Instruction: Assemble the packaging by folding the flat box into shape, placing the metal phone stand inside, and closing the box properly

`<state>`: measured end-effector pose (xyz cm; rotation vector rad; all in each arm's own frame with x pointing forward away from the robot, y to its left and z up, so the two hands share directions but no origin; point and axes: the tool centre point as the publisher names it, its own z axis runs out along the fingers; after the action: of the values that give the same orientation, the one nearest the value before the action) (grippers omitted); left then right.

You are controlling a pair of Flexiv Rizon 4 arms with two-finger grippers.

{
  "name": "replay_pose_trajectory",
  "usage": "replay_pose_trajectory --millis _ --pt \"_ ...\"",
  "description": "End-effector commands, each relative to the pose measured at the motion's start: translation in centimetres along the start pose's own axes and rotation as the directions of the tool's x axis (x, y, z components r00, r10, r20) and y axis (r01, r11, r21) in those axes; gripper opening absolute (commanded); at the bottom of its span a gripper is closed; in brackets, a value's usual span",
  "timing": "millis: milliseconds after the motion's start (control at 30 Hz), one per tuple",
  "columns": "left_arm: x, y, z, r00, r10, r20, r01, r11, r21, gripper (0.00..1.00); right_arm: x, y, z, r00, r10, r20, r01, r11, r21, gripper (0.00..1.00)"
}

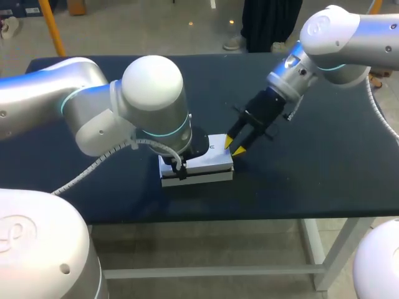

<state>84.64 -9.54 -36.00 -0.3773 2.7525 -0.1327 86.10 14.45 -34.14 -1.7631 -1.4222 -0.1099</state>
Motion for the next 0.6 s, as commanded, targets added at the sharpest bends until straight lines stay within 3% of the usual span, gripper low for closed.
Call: replay_pose_trajectory --millis 33,167,600 --pt "0.1 -0.1 0.2 1.000 -0.003 0.002 0.003 1.000 -0.003 0.48 0.1 -0.5 0.7 1.000 -0.013 0.007 0.013 1.000 -0.017 0.14" --pt "0.1 -0.1 0.1 1.000 -0.004 0.004 0.004 1.000 -0.003 0.49 0.1 -0.6 1.1 1.000 -0.023 0.017 0.023 0.999 -0.021 0.00" --pt "0.1 -0.1 0.0 1.000 0.000 0.002 0.000 1.000 -0.003 0.53 -0.2 -1.0 1.7 0.998 -0.047 0.037 0.048 0.998 -0.034 0.00"
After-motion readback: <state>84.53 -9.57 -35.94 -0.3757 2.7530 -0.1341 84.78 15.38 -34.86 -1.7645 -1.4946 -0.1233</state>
